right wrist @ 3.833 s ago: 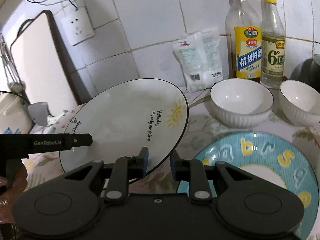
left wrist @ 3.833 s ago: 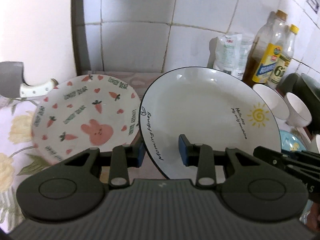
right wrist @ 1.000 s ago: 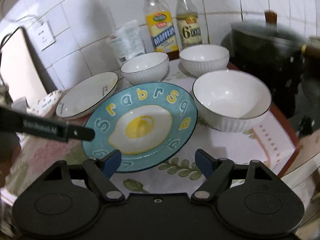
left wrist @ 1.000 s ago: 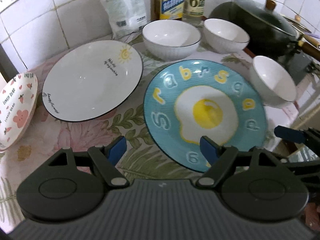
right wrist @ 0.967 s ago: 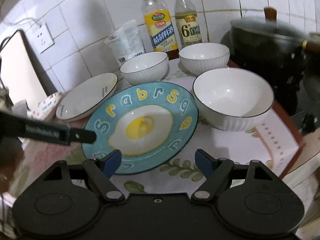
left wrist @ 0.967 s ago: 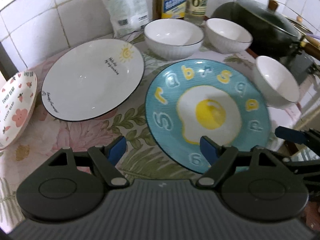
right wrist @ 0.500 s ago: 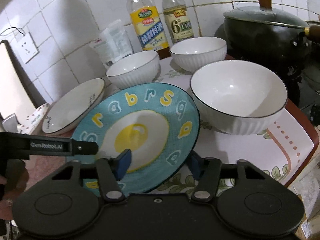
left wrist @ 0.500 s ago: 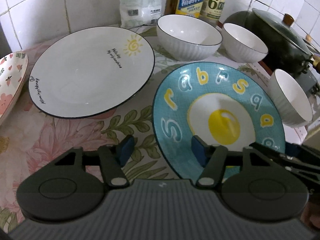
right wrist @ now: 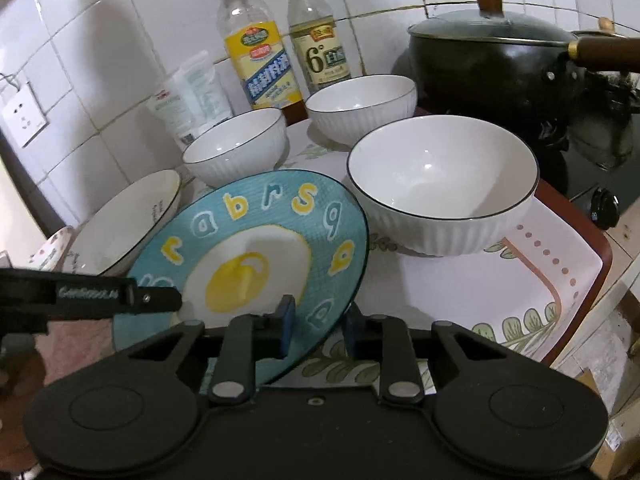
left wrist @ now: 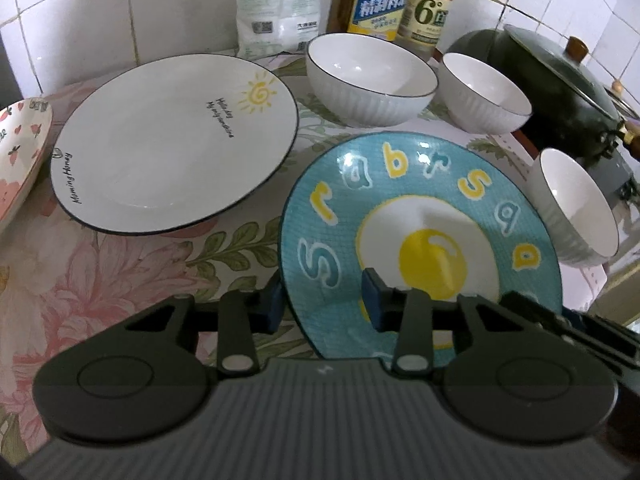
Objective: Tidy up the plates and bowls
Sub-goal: 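Carry the blue plate with both grippers onto the white plate and release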
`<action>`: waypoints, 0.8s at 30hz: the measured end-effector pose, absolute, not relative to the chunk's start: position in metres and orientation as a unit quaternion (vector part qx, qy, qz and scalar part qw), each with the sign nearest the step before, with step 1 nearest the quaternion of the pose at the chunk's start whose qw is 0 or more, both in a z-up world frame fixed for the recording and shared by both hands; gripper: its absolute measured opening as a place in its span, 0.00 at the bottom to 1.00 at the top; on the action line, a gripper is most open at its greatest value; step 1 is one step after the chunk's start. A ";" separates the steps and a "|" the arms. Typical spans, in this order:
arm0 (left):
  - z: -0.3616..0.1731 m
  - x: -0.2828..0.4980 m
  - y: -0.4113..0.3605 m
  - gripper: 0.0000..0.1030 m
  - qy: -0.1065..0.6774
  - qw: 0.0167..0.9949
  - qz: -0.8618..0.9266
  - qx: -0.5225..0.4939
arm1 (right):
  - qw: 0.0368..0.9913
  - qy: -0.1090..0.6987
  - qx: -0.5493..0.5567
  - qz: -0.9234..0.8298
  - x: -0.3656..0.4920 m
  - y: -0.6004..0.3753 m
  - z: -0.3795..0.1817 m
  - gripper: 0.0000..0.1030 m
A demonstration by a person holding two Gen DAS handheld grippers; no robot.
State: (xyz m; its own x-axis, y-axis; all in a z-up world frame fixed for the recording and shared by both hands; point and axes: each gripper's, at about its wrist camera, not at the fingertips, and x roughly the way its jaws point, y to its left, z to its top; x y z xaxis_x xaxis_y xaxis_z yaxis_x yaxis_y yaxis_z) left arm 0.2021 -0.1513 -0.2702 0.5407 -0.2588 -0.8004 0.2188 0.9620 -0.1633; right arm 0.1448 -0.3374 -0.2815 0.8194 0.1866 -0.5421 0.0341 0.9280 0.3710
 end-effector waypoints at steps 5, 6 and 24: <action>-0.262 0.191 -0.143 0.37 0.448 0.885 -0.126 -0.010 | 0.938 0.296 0.175 0.052 0.134 -0.327 -0.271 0.28; -0.261 0.189 -0.141 0.36 0.448 0.885 -0.123 -0.014 | 0.939 0.294 0.171 0.054 0.131 -0.325 -0.270 0.29; -0.195 0.125 -0.043 0.36 0.425 0.900 -0.044 -0.089 | 0.946 0.263 0.141 0.122 0.090 -0.259 -0.205 0.28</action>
State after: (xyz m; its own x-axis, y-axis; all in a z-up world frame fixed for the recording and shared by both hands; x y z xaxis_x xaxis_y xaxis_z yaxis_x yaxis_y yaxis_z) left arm 0.1253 -0.0429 -0.1945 0.6342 -0.1543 -0.7576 0.0033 0.9804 -0.1969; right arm 0.0896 -0.2591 -0.2049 0.8316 0.3062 -0.4634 -0.1574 0.9300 0.3321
